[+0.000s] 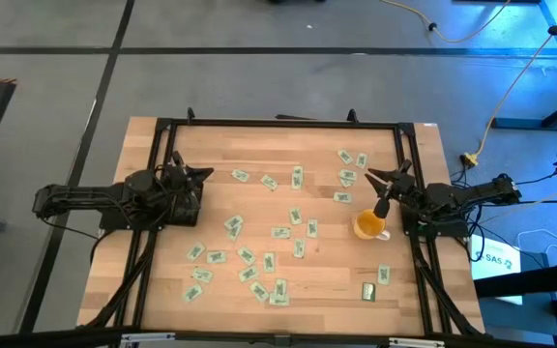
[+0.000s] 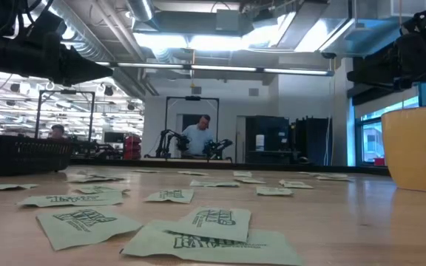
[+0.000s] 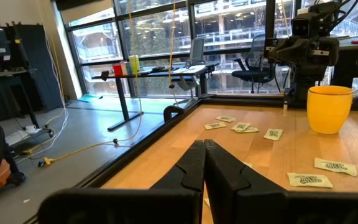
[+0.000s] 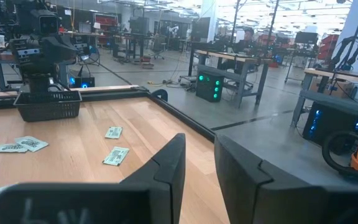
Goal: Pick and place Stevia / Truvia into bins
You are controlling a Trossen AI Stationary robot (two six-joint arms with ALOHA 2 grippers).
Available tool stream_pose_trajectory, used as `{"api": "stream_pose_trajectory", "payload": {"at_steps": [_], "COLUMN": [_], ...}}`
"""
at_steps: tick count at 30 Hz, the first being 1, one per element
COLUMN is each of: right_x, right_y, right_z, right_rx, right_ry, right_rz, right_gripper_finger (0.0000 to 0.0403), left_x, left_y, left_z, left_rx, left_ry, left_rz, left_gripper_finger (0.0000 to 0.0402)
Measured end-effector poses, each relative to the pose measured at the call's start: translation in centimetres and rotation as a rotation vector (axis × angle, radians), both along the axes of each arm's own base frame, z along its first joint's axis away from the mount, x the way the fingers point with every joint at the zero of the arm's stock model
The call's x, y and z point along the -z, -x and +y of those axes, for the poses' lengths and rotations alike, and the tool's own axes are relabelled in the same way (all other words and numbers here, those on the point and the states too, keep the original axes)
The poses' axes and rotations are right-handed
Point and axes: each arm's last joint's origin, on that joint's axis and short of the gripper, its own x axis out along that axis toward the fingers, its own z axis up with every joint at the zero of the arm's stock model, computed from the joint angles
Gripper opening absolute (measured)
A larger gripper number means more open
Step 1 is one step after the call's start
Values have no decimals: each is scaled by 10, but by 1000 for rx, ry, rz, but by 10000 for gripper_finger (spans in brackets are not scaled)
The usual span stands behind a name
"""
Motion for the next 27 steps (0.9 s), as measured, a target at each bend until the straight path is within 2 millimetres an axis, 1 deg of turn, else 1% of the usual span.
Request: {"api": "stream_pose_trajectory", "payload": {"at_steps": [20, 24, 27], "right_x": [0, 0, 0], "right_y": [0, 0, 0], "right_z": [0, 0, 0], "right_rx": [0, 0, 0], "right_ry": [0, -3, -4], "right_rz": [2, 0, 0], "right_gripper_finger": [90, 90, 90], "left_x": [0, 0, 0], "left_y": [0, 0, 0], "left_z": [0, 0, 0], "left_rx": [-3, -6, -7], "left_ry": [0, -57, -92], "left_rz": [0, 31, 49], "left_gripper_finger": [4, 5, 16]}}
